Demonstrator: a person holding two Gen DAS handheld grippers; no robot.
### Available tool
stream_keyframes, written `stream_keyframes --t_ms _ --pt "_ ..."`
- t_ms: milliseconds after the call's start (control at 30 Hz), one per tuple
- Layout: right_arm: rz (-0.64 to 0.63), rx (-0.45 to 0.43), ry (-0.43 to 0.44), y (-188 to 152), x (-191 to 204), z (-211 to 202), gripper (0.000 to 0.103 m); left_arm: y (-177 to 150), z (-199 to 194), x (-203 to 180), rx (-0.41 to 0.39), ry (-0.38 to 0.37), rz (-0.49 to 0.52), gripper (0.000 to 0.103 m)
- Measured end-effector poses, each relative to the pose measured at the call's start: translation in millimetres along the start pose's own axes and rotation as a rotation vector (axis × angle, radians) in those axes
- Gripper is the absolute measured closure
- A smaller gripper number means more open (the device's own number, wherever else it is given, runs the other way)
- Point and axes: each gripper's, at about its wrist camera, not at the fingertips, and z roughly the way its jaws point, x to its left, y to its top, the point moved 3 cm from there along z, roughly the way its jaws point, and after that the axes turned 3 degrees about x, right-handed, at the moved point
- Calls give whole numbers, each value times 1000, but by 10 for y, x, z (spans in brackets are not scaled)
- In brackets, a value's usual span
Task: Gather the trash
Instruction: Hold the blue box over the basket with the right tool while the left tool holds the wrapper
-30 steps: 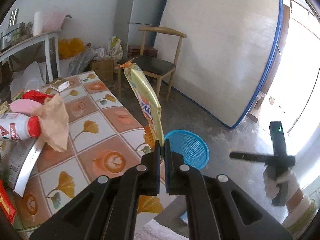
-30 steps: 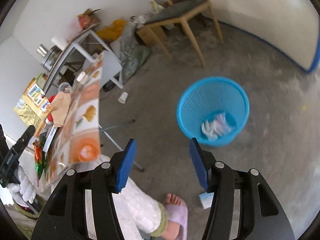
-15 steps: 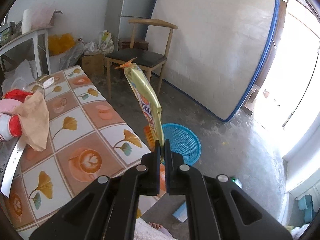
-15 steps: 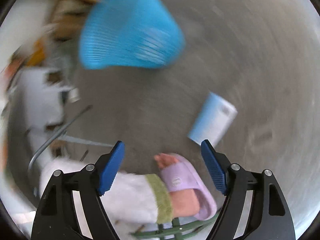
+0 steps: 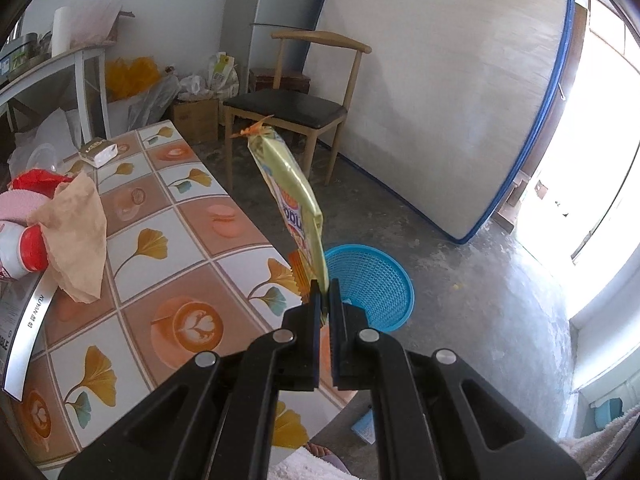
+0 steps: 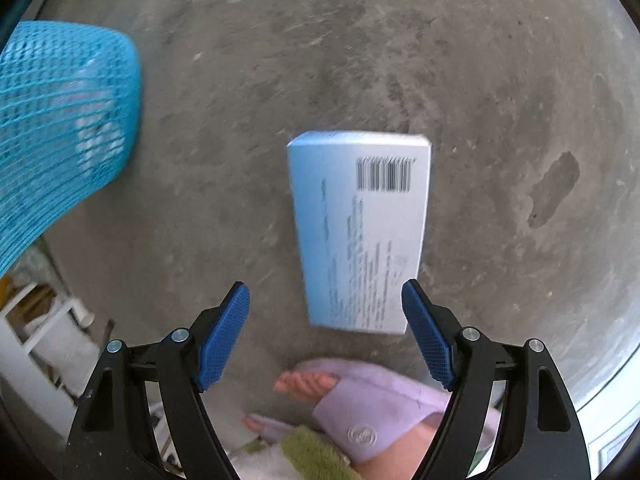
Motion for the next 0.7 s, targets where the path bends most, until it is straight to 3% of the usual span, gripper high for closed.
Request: stream_keyframes --t_ms 300,433,700 --pt "72 -19 -90 50 -75 107 30 9 68 5 21 -6 3 100" --pt "51 -32 -155 33 -75 66 37 21 88 -14 24 -10 9 100" --pt "59 -18 -176 19 -166 162 31 28 112 -24 30 -13 11 100"
